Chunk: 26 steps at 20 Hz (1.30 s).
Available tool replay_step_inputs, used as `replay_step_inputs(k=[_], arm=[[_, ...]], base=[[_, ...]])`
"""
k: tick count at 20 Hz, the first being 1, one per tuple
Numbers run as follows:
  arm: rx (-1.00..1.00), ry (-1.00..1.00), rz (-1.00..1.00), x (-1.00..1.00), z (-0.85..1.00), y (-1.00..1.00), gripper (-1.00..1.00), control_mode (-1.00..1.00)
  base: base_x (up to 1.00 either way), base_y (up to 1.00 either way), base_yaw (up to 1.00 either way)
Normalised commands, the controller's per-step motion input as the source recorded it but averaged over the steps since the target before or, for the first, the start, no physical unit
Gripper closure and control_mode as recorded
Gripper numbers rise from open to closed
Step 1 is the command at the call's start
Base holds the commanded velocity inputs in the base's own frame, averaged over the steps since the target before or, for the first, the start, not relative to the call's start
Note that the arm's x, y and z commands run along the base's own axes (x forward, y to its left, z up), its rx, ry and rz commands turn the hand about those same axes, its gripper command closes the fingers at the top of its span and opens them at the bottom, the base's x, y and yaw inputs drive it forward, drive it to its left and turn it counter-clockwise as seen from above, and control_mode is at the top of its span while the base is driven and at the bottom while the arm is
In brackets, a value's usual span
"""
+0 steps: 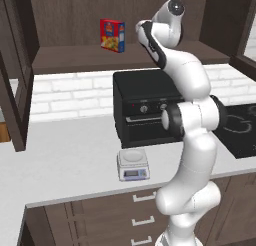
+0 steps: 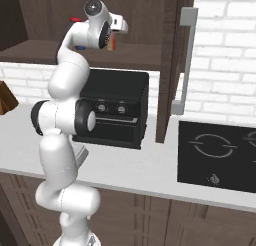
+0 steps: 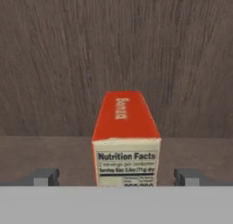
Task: Pick the boxed food and place it on the digital scale for weighing, and close the cabinet.
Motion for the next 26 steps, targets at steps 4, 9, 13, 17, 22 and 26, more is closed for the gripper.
replay_step_inputs(k=[4,9,13,17,22,26], arm=[[0.00,0.00,0.00,0.17,-0.06,0.00,1.00,-1.00],[0.00,0.00,0.00,0.11,-0.02,0.00,1.00,-1.00],[0.00,-0.02,0.00,0.02,-0.05,-0.02,1.00,-1.00],[0.00,-0.11,0.00,-0.47,-0.17,-0.41,1.00,-1.00],[0.14,-0.30,0.00,-0.92,-0.14,-0.12,1.00,-1.00],[0.23,-0.21,0.00,-1.00,-0.14,0.23,1.00,-1.00]], base=[[0.00,0.00,0.00],[0.00,0.00,0.00],[0.00,0.00,0.00],[0.00,0.00,0.00],[0.00,0.00,0.00],[0.00,0.00,0.00]])
